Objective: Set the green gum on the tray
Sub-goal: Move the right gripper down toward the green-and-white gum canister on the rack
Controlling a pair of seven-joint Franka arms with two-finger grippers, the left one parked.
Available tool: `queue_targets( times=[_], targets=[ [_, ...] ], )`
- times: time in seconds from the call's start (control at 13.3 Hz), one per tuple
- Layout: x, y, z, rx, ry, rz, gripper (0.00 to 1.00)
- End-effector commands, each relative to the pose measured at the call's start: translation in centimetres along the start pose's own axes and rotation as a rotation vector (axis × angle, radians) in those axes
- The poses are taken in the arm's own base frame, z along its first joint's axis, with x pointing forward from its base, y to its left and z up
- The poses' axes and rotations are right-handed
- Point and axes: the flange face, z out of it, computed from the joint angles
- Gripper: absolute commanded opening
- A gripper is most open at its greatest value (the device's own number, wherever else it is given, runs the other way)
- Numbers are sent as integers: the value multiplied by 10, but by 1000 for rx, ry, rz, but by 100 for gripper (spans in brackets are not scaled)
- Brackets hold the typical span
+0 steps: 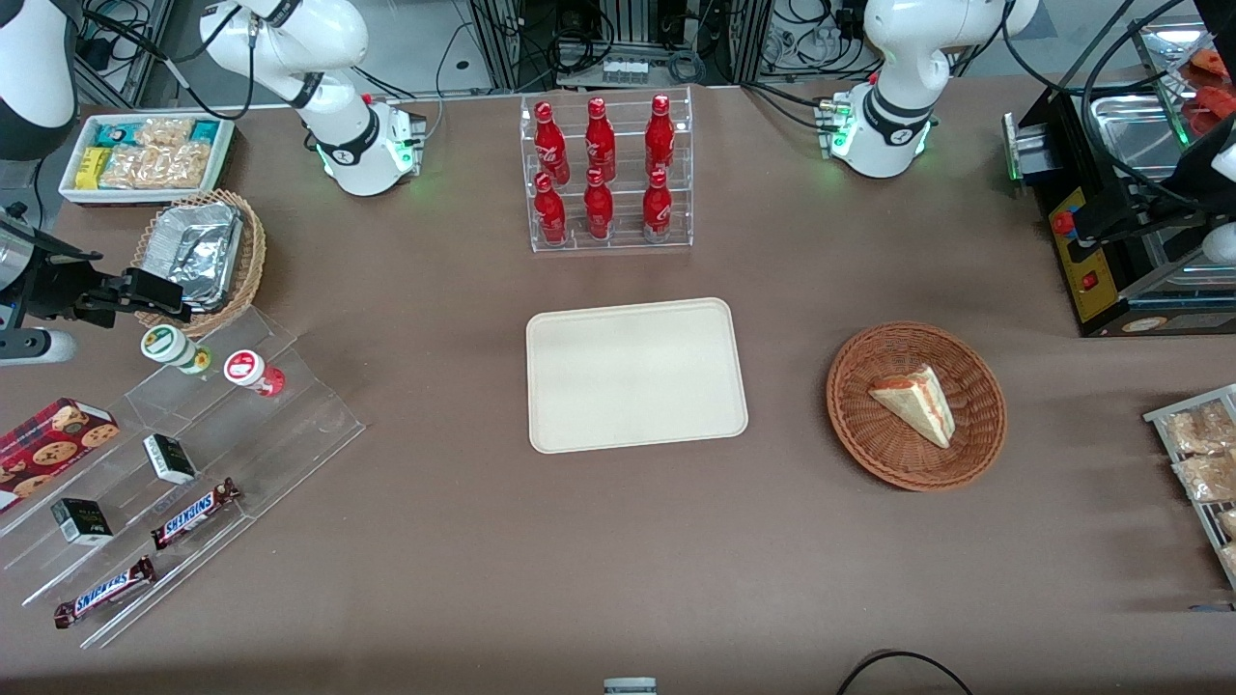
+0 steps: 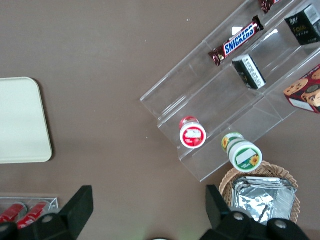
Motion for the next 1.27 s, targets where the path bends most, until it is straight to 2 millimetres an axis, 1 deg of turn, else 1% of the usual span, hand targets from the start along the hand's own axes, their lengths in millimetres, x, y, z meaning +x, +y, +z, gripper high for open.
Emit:
queue_targets(
  times=[0.0, 0.15, 0.22, 0.3, 0.45, 0.53, 0.67, 0.97, 1.12, 1.2],
  targets=[
    [-5, 1, 2, 3, -34, 9, 100],
    [-3, 2, 4, 3, -31, 9, 100],
    [-4, 4, 13, 4, -49, 11, 100],
    [-15, 6, 27, 9, -67, 18, 100],
    [-33, 15, 55, 12, 0, 4, 100],
    [-37, 19, 65, 14, 9, -29, 100],
    [-39, 44, 80, 20, 37, -122, 100],
    [-42, 97, 101, -14, 129, -426, 100],
    [-44, 116, 117, -49, 174, -538, 100],
    [-46, 117, 126, -73, 198, -588, 100]
  ],
)
